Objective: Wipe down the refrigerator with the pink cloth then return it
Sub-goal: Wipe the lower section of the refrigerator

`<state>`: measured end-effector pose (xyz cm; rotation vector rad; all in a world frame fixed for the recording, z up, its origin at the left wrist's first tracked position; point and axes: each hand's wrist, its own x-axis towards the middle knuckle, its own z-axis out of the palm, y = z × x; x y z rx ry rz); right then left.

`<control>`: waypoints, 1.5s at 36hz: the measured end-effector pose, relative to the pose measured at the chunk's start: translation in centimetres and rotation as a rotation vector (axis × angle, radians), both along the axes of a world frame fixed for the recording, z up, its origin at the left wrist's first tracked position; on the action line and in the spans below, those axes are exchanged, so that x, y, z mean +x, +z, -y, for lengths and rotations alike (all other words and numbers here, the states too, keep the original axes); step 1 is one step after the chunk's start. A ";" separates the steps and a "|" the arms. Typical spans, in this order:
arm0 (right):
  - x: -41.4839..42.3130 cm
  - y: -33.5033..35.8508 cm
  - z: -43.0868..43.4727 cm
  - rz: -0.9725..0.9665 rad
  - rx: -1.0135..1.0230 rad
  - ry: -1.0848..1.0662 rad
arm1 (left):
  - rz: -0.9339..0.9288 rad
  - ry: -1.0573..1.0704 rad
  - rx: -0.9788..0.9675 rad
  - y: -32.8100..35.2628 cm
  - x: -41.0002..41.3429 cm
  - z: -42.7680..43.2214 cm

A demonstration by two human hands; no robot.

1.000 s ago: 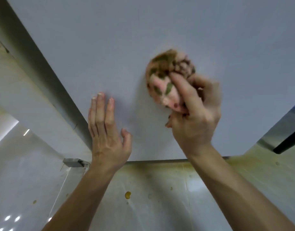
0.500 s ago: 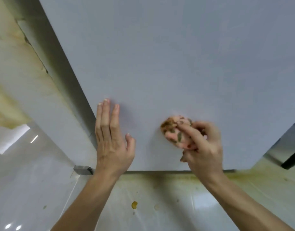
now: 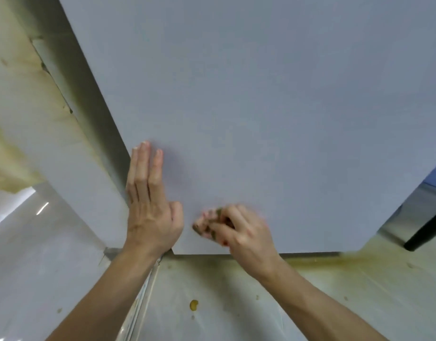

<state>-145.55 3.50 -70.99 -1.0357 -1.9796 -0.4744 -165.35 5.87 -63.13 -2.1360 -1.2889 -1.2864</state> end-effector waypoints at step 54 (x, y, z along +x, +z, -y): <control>17.9 11.9 0.7 -0.236 0.401 -0.377 | -0.093 -0.010 0.149 4.1 12.0 -0.1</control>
